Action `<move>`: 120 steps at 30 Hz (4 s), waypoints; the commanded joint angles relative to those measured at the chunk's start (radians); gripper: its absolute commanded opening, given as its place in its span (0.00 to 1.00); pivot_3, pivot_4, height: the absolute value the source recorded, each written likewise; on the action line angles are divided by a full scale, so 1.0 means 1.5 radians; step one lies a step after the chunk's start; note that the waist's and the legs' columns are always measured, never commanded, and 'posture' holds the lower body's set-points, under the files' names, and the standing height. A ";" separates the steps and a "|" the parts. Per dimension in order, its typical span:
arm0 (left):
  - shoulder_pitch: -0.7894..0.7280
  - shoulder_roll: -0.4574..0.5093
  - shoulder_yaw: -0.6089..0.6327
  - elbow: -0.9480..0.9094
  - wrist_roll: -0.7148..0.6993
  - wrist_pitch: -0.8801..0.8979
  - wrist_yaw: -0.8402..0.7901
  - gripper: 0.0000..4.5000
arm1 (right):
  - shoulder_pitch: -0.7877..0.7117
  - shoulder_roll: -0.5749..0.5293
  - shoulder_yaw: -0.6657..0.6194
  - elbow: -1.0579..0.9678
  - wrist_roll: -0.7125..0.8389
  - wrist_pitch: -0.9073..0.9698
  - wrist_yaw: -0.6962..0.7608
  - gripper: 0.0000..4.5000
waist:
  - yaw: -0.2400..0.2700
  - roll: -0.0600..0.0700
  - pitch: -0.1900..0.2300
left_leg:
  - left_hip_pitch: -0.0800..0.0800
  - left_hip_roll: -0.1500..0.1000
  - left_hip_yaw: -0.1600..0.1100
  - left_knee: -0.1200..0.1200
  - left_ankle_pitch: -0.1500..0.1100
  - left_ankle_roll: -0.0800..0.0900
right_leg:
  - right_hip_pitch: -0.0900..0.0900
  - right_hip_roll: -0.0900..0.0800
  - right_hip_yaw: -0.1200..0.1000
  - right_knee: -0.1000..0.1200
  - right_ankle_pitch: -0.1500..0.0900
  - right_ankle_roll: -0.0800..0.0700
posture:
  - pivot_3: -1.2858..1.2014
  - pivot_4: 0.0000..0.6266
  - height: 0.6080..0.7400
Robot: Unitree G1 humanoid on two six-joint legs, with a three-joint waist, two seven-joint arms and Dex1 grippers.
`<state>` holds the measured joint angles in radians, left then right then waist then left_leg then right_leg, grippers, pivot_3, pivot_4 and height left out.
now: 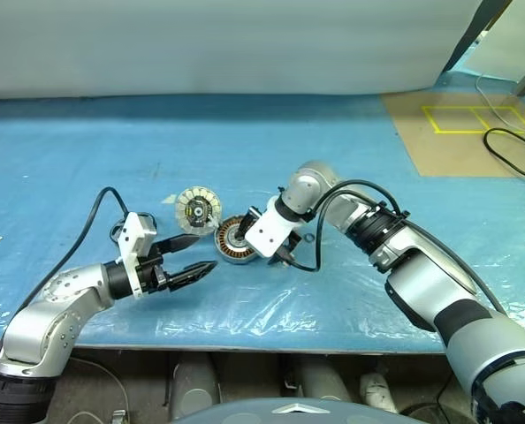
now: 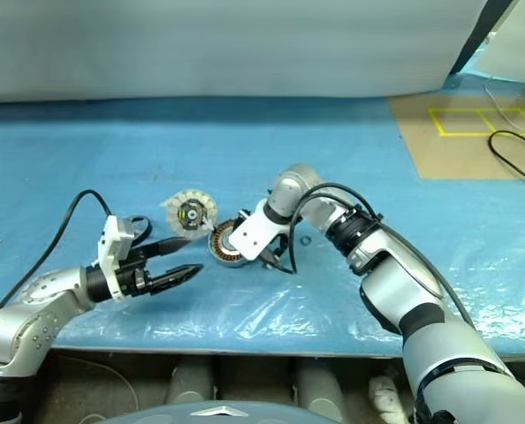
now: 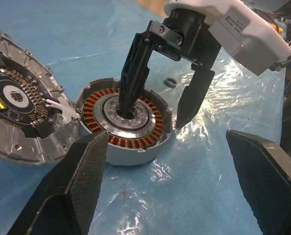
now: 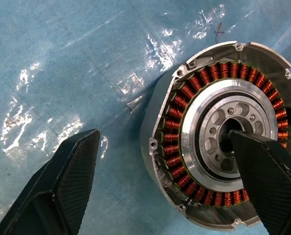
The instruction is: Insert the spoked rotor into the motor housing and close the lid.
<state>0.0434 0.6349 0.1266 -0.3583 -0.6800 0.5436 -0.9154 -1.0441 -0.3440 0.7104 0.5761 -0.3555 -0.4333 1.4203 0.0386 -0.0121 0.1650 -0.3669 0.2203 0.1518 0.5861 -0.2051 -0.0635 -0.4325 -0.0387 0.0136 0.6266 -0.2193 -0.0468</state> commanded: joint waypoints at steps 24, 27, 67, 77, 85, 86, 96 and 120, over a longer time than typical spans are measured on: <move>-0.032 -0.022 -0.023 0.021 0.020 -0.028 -0.011 0.90 | -0.034 0.001 -0.023 -0.230 0.081 0.562 0.129 0.45 | 0.005 0.000 0.000 | -0.001 0.001 0.000 0.001 0.000 0.000 | 0.000 0.000 -0.001 0.001 0.000 0.000 | 0.52 0.24 1.00; -0.044 -0.027 -0.031 0.034 0.025 -0.033 -0.016 0.90 | -0.037 -0.043 0.001 -0.275 0.110 0.605 0.129 0.45 | 0.006 0.000 0.000 | -0.001 0.001 0.000 0.001 0.000 0.000 | 0.000 0.000 -0.001 0.001 0.000 0.000 | 0.52 0.24 1.00; -0.062 -0.037 -0.042 0.038 0.030 -0.025 -0.016 0.90 | -0.078 0.083 0.073 -0.209 0.169 1.006 0.008 0.72 | 0.006 0.001 0.000 | 0.010 0.000 0.000 -0.003 0.000 -0.001 | 0.008 0.000 0.001 -0.002 0.000 0.000 | 0.52 0.24 1.00; -0.086 -0.039 -0.046 0.058 0.034 -0.030 -0.022 0.90 | -0.137 0.034 0.038 -0.263 0.254 1.014 0.040 0.72 | 0.003 0.001 0.001 | 0.009 0.001 0.001 -0.005 0.000 -0.001 | 0.007 0.000 0.001 -0.002 0.000 0.000 | 0.52 0.24 1.00; -0.073 -0.032 -0.037 0.046 0.032 -0.031 -0.026 0.90 | -0.078 -0.072 -0.044 -0.395 0.337 0.962 0.042 0.72 | 0.012 0.001 0.000 | 0.008 0.000 0.001 -0.005 0.000 -0.001 | 0.007 0.000 0.001 -0.003 0.000 0.000 | 0.52 0.24 1.00; -0.071 -0.030 -0.035 0.042 0.031 -0.030 -0.026 0.90 | -0.052 -0.090 -0.065 -0.410 0.337 0.941 0.022 0.72 | 0.014 0.001 0.000 | 0.008 0.000 0.001 -0.005 0.000 -0.001 | 0.007 0.000 0.001 -0.003 0.000 0.000 | 0.52 0.24 1.00; -0.051 -0.002 -0.018 0.016 0.019 -0.029 -0.042 0.90 | 0.238 -0.178 -0.366 -0.537 0.396 0.873 -0.196 0.72 | 0.021 0.001 0.000 | 0.009 -0.001 0.002 -0.005 0.000 -0.001 | 0.007 0.000 0.002 -0.003 0.000 0.000 | 0.52 0.24 1.00; -0.102 -0.004 -0.057 0.051 0.027 -0.022 -0.075 0.90 | 0.549 -0.152 -0.430 -0.534 0.375 0.738 -0.439 0.72 | 0.019 0.001 0.001 | 0.011 -0.003 0.003 -0.009 0.000 -0.001 | 0.007 0.000 0.005 -0.006 -0.001 0.002 | 0.52 0.24 1.00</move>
<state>-0.1080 0.6235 0.0343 -0.2613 -0.6323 0.5130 -1.0208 -0.2188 -0.5807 0.0621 -0.2355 0.2099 0.7115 0.7745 0.0667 -0.0105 0.1659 -0.3507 0.2159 0.1562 0.5731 -0.2048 -0.0652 -0.4226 -0.0389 0.0206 0.6183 -0.2208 -0.0442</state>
